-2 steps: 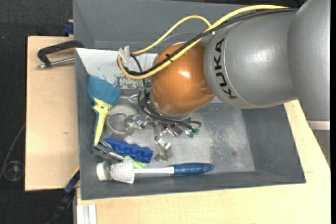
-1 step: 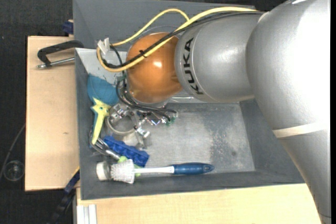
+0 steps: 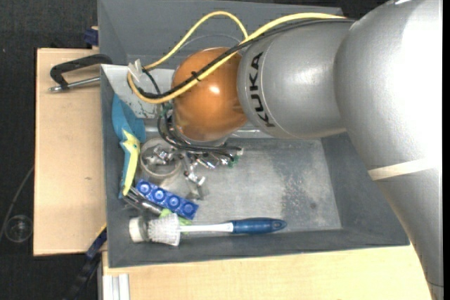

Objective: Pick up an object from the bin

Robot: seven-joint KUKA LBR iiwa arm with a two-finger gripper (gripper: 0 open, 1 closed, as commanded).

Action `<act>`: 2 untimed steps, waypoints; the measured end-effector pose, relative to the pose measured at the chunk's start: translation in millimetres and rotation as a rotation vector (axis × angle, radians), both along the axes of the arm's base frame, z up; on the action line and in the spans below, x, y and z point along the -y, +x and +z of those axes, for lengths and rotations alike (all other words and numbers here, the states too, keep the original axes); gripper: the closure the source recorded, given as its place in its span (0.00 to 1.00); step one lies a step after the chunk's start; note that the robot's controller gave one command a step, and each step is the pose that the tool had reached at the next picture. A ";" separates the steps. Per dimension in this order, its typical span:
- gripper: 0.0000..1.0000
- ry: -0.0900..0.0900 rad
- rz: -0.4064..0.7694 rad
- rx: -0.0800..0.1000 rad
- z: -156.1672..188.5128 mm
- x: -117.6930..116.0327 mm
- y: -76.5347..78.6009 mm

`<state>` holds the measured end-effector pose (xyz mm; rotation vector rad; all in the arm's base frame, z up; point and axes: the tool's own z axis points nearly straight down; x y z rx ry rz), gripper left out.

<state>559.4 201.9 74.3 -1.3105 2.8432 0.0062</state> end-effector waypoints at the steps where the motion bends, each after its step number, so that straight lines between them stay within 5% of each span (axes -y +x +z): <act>1: 0.00 -0.003 -0.004 0.002 -1.1 21.2 -4.2; 2: 0.00 0.002 -0.283 -0.001 -1.6 11.1 -4.8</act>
Offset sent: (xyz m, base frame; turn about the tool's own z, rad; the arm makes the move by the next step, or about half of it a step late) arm -0.0061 0.0034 -0.0043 0.1212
